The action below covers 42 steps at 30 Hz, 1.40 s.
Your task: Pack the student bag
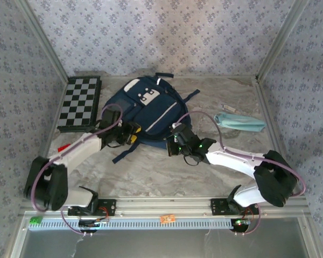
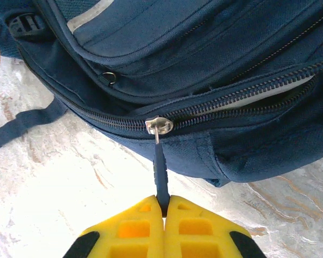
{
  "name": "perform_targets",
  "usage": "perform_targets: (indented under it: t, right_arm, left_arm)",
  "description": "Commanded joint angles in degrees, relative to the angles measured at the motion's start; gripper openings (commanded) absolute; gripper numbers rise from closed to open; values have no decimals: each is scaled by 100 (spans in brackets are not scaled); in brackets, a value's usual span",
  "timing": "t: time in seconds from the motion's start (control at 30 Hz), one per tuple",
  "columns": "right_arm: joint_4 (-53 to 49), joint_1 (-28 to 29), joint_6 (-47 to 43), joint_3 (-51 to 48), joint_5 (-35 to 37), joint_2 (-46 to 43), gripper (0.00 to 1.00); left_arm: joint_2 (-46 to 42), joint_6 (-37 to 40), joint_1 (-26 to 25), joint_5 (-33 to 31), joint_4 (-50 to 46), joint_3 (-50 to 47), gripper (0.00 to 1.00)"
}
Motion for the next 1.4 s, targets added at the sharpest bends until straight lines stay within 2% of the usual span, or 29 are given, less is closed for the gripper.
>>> perform_targets:
  t: [0.0,0.1,0.23,0.43,0.53,0.67,0.83,0.93,1.03,1.13,1.27,1.37]
  right_arm:
    - [125,-114,-157,-35,-360,-157,0]
    - [40,-188,-184,-6,-364,-100,0]
    - [-7,-281,-205,38,-453,-78,0]
    - [-86,-280,-281,90,-491,-50,0]
    - [-93,-296,-298,103,-515,-32,0]
    - [-207,-296,-341,174,-516,-4,0]
    - [-367,-301,-421,236,-399,2,0]
    - [-475,-301,-490,302,-331,42,0]
    - [-603,-312,-522,352,-237,39,0]
    - [-853,-319,-663,412,-84,-11,0]
    - [-1241,-335,-777,344,143,-260,0]
    - [-1529,-341,-732,224,194,-523,0]
  left_arm:
    - [-357,-851,-471,-452,-35,-369,47]
    - [-224,-1507,-893,-611,439,-487,49]
    - [172,-1781,-1293,-936,424,-75,49]
    - [632,-2229,-1558,-1408,580,309,50]
    - [927,-2482,-1652,-1482,997,334,50]
    - [1306,-2547,-1723,-1357,1035,559,49]
    - [1511,-2660,-1825,-1426,752,625,43]
    - [1718,-2765,-1795,-1313,1030,501,28]
    - [1731,-2524,-1763,-1243,849,568,12]
    - [1452,-1958,-1717,-1356,317,587,0]
    - [919,-922,-1519,-1188,-111,357,0]
    - [466,-84,-1152,-911,-565,105,0]
